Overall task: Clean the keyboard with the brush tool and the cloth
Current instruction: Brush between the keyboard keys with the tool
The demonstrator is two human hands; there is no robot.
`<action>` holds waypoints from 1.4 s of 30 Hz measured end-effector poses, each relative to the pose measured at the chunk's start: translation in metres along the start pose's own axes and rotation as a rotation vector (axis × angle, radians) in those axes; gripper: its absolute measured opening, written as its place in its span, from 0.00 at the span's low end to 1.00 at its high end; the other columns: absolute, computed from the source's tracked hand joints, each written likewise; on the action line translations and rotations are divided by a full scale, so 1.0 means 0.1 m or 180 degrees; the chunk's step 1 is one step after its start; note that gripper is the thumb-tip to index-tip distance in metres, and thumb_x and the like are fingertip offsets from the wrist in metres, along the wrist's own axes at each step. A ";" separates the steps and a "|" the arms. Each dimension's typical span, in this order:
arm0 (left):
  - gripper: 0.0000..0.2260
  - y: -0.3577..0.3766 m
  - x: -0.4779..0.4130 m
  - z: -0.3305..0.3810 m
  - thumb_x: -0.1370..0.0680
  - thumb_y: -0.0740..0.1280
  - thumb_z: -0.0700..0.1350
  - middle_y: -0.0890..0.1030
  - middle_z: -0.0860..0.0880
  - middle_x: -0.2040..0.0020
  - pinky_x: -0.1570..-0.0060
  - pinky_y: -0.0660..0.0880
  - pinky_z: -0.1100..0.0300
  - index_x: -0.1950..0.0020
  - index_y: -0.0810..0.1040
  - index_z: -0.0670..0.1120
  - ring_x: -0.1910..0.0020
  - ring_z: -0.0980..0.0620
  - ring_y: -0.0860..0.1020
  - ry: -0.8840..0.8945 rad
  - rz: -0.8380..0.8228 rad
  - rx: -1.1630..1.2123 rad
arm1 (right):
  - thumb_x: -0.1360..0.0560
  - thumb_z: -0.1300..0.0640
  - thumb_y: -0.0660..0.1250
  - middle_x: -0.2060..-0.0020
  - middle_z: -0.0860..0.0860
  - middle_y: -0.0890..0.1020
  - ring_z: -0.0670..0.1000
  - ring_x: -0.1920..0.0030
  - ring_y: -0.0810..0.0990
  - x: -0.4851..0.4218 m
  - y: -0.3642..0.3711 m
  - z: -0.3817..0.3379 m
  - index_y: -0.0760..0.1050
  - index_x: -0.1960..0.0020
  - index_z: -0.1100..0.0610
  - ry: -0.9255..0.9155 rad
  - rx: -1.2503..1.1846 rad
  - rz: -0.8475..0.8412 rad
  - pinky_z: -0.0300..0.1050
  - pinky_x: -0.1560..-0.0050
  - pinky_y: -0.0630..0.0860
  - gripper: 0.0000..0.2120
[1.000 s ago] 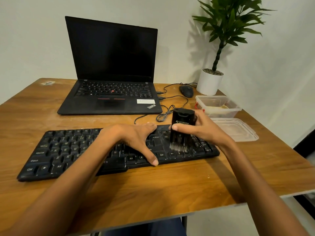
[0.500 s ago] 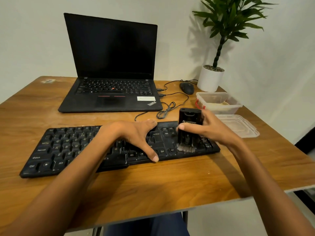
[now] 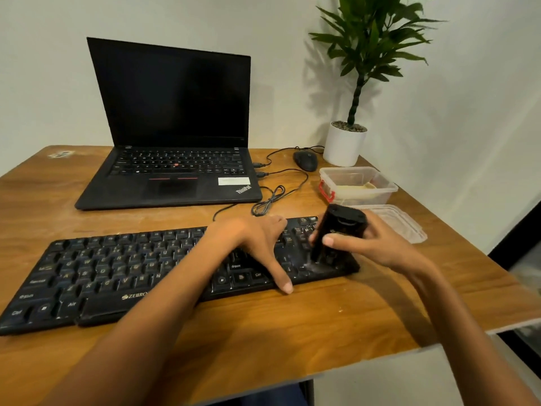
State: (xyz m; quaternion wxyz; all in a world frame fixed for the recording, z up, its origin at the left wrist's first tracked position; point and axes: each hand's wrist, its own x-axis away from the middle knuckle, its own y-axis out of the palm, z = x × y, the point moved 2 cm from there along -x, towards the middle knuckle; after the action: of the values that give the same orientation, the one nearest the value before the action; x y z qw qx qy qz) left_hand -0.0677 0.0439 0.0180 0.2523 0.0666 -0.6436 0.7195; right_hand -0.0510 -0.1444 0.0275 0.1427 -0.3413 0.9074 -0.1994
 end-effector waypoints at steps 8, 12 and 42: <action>0.57 0.03 -0.01 -0.03 0.40 0.73 0.67 0.47 0.51 0.23 0.26 0.49 0.51 0.24 0.43 0.48 0.25 0.49 0.48 0.0026 0.0002 -0.0078 | 0.33 0.52 0.72 0.53 0.53 0.83 0.50 0.49 0.81 -0.12 0.08 0.03 0.76 0.47 0.59 -0.0085 0.0085 -0.0376 0.43 0.48 0.78 0.17; 0.55 0.02 0.02 0.01 0.36 0.71 0.65 0.40 0.50 0.23 0.27 0.44 0.54 0.24 0.39 0.45 0.25 0.51 0.43 -0.0065 -0.0032 -0.0132 | 0.34 0.54 0.75 0.56 0.51 0.82 0.41 0.57 0.82 -0.09 -0.25 0.04 0.74 0.51 0.53 0.0184 0.0036 0.0088 0.30 0.59 0.76 0.15; 0.54 -0.06 -0.09 0.11 0.38 0.70 0.68 0.48 0.53 0.24 0.28 0.46 0.49 0.24 0.44 0.47 0.25 0.47 0.46 -0.0316 -0.0129 -0.0163 | 0.35 0.52 0.73 0.55 0.55 0.83 0.55 0.49 0.81 -0.49 -0.18 0.21 0.76 0.50 0.58 -0.0147 -0.0314 -0.0170 0.46 0.50 0.79 0.17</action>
State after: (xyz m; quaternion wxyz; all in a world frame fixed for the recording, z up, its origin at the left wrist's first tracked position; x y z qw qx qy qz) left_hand -0.0603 0.0308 0.0214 0.2362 0.1087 -0.6721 0.6933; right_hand 0.0034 -0.1293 0.0233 0.1413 -0.3765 0.9032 -0.1502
